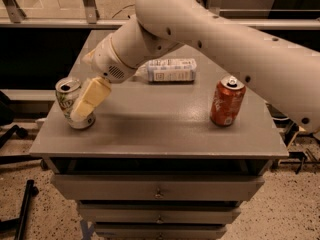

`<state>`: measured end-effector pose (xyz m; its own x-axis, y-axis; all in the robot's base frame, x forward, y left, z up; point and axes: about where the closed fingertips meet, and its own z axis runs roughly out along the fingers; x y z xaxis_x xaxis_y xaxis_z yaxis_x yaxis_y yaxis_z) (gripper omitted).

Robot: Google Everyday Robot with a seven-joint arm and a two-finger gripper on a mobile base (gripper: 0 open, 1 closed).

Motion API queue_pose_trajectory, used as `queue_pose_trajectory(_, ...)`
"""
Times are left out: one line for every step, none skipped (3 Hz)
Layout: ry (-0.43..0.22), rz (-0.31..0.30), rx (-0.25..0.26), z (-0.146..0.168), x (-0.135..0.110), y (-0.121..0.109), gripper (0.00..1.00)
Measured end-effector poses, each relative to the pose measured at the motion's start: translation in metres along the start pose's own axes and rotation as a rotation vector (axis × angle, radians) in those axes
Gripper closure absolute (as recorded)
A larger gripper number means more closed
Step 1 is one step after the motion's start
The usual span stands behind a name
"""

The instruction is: Knock 7up can over

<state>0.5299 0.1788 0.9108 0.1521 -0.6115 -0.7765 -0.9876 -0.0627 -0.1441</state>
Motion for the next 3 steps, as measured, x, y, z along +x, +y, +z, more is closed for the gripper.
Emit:
queue_pose_trajectory(-0.018,0.015,-0.007,0.004,0.0,-0.002,0.0)
queue_pose_trajectory(-0.028,0.024,-0.016,0.01,-0.001,-0.002,0.0)
queue_pose_trajectory(-0.034,0.032,-0.024,0.016,-0.001,-0.002,0.16)
